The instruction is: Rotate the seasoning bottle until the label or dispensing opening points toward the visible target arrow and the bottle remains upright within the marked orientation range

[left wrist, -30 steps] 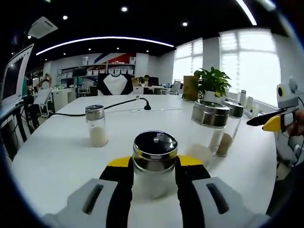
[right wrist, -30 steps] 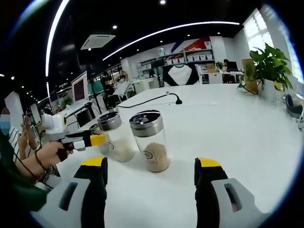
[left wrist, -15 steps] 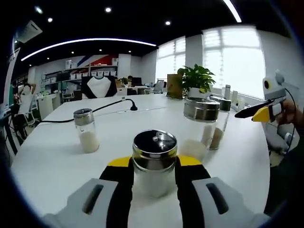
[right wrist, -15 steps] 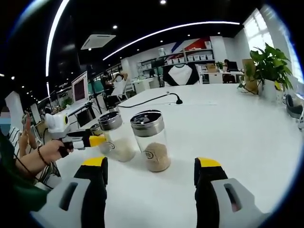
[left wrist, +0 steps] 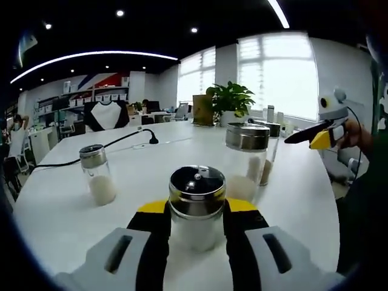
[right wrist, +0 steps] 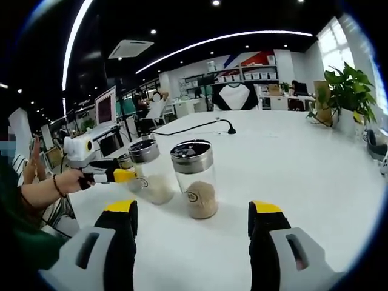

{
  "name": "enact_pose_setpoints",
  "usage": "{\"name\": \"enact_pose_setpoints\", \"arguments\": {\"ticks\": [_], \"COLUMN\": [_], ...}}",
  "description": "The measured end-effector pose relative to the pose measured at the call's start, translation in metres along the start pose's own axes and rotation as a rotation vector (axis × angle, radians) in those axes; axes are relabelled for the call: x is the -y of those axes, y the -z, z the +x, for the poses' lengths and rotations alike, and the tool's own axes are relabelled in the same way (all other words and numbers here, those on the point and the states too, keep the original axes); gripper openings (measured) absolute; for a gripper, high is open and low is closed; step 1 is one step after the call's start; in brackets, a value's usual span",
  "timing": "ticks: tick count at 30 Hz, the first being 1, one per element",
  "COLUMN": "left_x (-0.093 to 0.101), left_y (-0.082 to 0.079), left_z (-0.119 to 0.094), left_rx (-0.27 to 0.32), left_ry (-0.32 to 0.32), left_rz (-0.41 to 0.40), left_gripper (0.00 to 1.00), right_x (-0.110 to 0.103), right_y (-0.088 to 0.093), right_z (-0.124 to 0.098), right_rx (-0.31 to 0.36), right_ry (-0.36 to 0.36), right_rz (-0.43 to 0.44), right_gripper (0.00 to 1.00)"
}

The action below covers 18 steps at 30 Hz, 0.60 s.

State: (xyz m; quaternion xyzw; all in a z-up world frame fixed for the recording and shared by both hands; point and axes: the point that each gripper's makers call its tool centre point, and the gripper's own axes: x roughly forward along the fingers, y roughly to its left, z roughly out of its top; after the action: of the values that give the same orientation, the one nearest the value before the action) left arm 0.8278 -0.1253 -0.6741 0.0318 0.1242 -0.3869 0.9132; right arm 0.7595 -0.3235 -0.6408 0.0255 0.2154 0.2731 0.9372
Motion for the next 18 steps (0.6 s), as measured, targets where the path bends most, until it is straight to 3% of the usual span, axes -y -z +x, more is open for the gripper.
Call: {"name": "enact_pose_setpoints", "arguments": {"ticks": [11,18], "left_x": [0.0063,0.0071], "left_y": [0.0022,0.0023], "left_z": [0.0008,0.0016], "left_rx": [-0.024,-0.025], "left_ry": [0.127,0.162], "left_rz": [0.086,0.098], "left_gripper": [0.35,0.35], "right_x": [-0.0016,-0.0027], "right_y": [-0.0013,0.0003], "right_z": [0.0004,0.0007], "right_rx": [0.000,-0.007], "right_ry": [-0.009,-0.009], "right_rz": [-0.001,0.002], "right_gripper": [0.76,0.75]}}
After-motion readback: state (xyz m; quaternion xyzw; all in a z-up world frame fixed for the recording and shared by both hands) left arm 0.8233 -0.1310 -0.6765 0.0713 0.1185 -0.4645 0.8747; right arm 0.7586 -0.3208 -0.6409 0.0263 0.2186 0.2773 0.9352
